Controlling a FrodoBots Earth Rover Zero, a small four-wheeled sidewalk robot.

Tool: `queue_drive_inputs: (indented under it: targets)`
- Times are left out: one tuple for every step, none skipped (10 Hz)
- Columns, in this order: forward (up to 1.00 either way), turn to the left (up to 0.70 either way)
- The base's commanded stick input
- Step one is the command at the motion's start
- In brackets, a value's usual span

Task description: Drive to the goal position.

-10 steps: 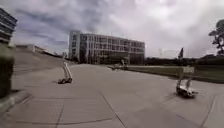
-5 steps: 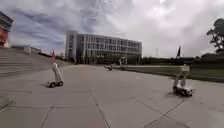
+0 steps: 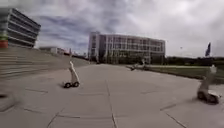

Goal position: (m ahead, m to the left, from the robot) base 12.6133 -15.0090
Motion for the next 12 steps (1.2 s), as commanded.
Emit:
queue_drive_inputs:
  targets:
    - [0.7,0.0]
    - [0.7,0.0]
    - [0.7,-0.26]
    - [0.7,-0.35]
    - [0.7,-0.35]
    - [0.7,-0.35]
    - [0.7,-0.35]
    - [0.7,-0.35]
    - [0.7,-0.35]
    - [0.7,-0.35]
    - [0.7,-0.35]
    - [0.7,-0.35]
